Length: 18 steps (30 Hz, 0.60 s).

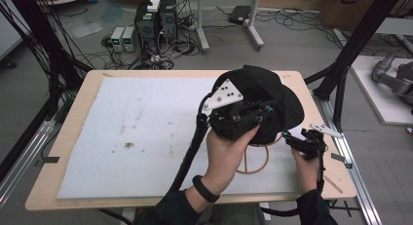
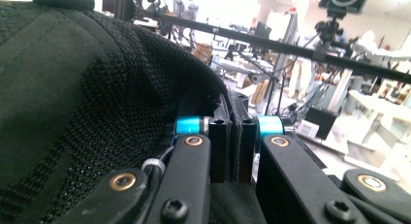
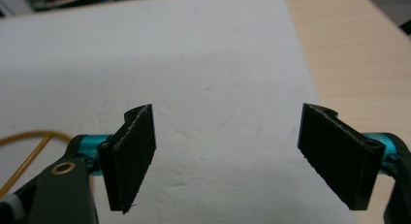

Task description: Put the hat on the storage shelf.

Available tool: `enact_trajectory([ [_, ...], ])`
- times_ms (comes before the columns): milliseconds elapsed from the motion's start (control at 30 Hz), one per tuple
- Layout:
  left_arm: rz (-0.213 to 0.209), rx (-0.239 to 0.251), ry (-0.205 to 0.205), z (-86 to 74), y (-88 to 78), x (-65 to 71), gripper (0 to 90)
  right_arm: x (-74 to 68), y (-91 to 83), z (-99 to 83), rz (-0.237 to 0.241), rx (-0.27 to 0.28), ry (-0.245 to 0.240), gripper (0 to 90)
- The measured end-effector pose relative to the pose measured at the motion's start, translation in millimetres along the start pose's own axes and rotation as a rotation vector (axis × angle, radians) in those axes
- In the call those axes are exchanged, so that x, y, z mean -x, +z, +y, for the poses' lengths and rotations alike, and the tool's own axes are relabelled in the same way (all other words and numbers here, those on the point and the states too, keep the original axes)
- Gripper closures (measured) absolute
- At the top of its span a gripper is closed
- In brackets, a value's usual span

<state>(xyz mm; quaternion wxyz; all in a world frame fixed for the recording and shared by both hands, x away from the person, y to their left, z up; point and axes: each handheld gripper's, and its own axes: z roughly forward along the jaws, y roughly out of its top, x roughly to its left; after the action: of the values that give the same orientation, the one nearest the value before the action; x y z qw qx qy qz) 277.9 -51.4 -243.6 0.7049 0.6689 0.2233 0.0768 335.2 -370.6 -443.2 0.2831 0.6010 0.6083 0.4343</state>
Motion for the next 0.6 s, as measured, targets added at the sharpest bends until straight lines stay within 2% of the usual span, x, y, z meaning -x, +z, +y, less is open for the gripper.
enact_trajectory([
  [100, 0.002, -0.024, 0.016, -6.3, 5.9, 4.0, 87.8, 11.1, -5.7, 0.3, -0.019, 0.028, 0.038, 21.1],
  [200, 0.027, -0.045, 0.036, -10.6, 10.5, 5.2, 87.7, 19.8, -7.8, -0.9, -0.03, 0.03, 0.071, 21.1],
  [300, 0.038, -0.072, 0.048, -17.2, 15.3, 5.2, 87.6, 23.0, -9.1, -1.4, -0.028, 0.034, 0.093, 21.1],
  [400, 0.063, -0.101, 0.081, -24.0, 19.9, 7.1, 86.9, 23.8, -9.8, -1.2, -0.031, 0.041, 0.09, 21.1],
  [467, 0.084, -0.092, 0.099, -27.0, 20.0, 7.1, 87.0, 24.5, -10.2, -1.3, -0.034, 0.041, 0.096, 21.1],
  [533, 0.114, -0.084, 0.117, -27.0, 18.4, 7.0, 81.2, 25.6, -10.5, -1.8, -0.04, 0.042, 0.102, 21.1],
  [600, 0.138, -0.082, 0.137, -26.0, 15.5, 6.9, 67.5, 27.1, -11.0, -2.1, -0.049, 0.044, 0.105, 21.1],
])
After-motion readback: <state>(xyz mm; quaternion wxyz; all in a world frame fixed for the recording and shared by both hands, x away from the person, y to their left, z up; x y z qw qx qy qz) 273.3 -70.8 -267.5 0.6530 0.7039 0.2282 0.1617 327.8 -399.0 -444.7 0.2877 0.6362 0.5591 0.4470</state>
